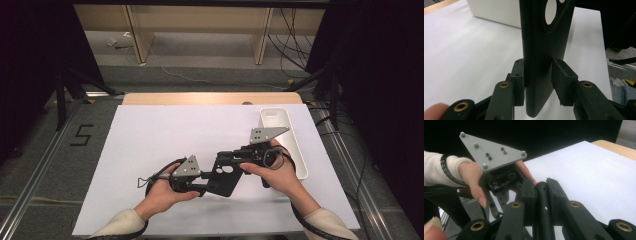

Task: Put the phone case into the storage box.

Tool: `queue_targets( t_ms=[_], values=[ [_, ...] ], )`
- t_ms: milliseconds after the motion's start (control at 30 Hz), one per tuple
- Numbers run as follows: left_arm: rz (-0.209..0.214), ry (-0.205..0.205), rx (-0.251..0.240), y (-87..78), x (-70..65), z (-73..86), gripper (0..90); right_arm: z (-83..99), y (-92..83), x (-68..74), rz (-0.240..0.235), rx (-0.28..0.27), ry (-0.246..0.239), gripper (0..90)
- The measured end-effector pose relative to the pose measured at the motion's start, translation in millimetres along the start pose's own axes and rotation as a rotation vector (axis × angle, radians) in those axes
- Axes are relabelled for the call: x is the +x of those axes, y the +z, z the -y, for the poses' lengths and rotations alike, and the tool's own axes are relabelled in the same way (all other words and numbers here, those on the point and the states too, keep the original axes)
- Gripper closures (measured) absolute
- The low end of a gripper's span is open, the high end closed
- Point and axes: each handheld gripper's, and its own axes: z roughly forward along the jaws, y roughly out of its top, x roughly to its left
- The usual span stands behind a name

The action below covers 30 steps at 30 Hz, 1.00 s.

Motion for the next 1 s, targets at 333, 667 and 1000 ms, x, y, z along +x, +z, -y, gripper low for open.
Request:
queue_targets(
  t_ms=[333, 667, 1000],
  values=[
    [-0.003, -0.003, 0.045, -3.7, -3.4, -3.9, 76.7, -1.2, 1.0, 2.6, -0.038, 0.01, -0.034, 76.5],
    [-0.013, -0.037, 0.045, -6.2, -6.2, -7.6, 80.1, -2.5, 1.2, 2.8, 0.029, -0.029, -0.099, 53.1],
    [-0.068, -0.074, 0.035, -8.6, -5.7, -8.5, 80.2, -1.2, -3.1, -1.6, 0.154, -0.137, -0.056, 28.2]
  ],
)
